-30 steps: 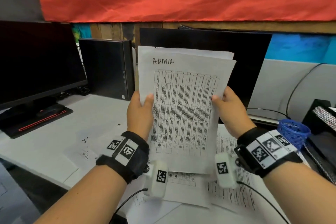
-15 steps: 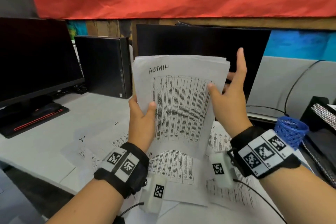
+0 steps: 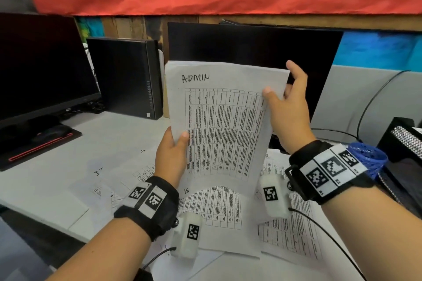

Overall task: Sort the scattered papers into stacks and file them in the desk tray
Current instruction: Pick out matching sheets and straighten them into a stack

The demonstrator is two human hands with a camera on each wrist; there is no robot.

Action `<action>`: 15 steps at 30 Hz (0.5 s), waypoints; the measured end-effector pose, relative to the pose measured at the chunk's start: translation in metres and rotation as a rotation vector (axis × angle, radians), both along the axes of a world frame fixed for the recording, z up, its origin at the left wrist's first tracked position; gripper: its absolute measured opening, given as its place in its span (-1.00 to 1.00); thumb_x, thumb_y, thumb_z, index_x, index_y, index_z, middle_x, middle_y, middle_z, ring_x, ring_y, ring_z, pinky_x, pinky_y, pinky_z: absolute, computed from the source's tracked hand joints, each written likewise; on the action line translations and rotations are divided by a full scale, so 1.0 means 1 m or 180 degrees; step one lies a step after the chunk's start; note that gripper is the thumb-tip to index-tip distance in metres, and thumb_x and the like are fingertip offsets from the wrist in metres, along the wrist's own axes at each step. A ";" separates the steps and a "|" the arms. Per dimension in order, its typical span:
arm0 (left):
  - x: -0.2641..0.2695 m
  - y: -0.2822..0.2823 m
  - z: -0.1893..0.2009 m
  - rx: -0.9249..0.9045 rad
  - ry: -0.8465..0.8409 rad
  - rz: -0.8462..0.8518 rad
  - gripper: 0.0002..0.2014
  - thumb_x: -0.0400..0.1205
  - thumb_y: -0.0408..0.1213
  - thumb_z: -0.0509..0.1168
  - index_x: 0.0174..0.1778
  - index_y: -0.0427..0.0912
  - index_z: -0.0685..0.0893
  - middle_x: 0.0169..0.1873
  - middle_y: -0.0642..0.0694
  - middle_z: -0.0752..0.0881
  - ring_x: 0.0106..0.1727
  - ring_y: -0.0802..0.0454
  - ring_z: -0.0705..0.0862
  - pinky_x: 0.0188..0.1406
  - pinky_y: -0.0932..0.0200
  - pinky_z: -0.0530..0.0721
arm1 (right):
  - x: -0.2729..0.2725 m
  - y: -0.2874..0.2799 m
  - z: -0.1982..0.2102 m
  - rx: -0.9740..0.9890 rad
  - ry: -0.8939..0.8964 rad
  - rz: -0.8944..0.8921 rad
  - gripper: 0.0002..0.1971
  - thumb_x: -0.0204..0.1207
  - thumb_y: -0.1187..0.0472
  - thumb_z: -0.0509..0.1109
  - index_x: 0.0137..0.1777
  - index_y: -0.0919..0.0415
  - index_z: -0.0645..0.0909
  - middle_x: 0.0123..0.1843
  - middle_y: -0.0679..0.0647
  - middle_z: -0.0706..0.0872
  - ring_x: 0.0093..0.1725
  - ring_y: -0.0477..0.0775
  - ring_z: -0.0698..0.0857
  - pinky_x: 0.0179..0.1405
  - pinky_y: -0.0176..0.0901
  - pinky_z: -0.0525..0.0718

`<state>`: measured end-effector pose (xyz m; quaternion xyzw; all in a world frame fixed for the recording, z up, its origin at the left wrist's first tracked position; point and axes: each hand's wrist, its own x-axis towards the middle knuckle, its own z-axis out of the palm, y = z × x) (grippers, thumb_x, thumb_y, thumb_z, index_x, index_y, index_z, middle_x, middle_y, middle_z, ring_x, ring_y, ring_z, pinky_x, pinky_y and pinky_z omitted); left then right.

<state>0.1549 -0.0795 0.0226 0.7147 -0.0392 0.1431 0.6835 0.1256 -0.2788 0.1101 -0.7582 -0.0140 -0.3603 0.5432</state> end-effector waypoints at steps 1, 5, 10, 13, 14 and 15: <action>0.000 0.000 0.000 0.0003 -0.0001 0.0027 -0.71 0.73 -0.22 0.16 0.37 0.00 0.54 0.07 0.21 0.67 0.07 0.34 0.62 0.17 0.21 0.53 | 0.000 -0.001 -0.007 0.0131 0.0138 0.0056 -0.53 0.64 0.18 0.28 0.51 -0.08 0.26 0.13 -0.12 0.63 0.04 -0.23 0.68 -0.06 -0.33 0.71; -0.003 -0.001 0.007 -0.0101 0.0013 -0.0038 -0.71 0.73 -0.22 0.17 0.37 -0.01 0.55 0.17 0.11 0.70 0.20 0.17 0.65 0.22 0.14 0.58 | -0.007 -0.008 -0.045 0.0146 0.0855 0.0247 -0.70 0.66 0.07 0.25 0.37 -0.04 0.45 0.13 -0.24 0.64 0.12 -0.21 0.64 0.19 -0.03 0.67; -0.012 -0.005 0.015 -0.0297 0.0048 -0.0526 -0.76 0.71 -0.29 0.21 0.26 0.02 0.60 0.07 0.17 0.76 0.04 0.35 0.72 -0.09 0.41 0.61 | -0.033 -0.020 -0.086 0.0455 0.1207 0.0444 -0.62 0.70 0.15 0.19 0.48 -0.10 0.34 0.28 -0.20 0.63 0.28 -0.11 0.62 0.25 -0.13 0.59; -0.017 -0.011 0.014 -0.0177 0.0241 -0.0839 -0.71 0.69 -0.32 0.25 0.28 0.07 0.61 0.09 0.16 0.77 0.09 0.24 0.75 0.03 0.26 0.68 | -0.046 -0.033 -0.092 0.0488 0.1166 0.0432 -0.62 0.71 0.24 0.16 0.40 -0.22 0.33 0.35 -0.23 0.60 0.38 -0.11 0.55 0.42 -0.05 0.47; -0.018 -0.014 0.012 -0.0046 0.0277 -0.0831 -0.70 0.68 -0.30 0.26 0.31 0.07 0.61 0.13 0.15 0.76 0.14 0.18 0.73 0.15 0.15 0.66 | -0.052 -0.037 -0.092 0.0453 0.1145 0.0438 -0.62 0.71 0.26 0.16 0.38 -0.23 0.34 0.33 -0.26 0.60 0.37 -0.15 0.55 0.40 -0.10 0.47; -0.020 -0.017 0.011 0.0073 0.0266 -0.0800 -0.69 0.68 -0.28 0.26 0.33 0.07 0.60 0.16 0.15 0.74 0.18 0.14 0.71 0.24 0.06 0.63 | -0.057 -0.040 -0.092 0.0429 0.1137 0.0433 -0.63 0.71 0.27 0.16 0.36 -0.23 0.35 0.30 -0.29 0.61 0.34 -0.21 0.56 0.34 -0.17 0.48</action>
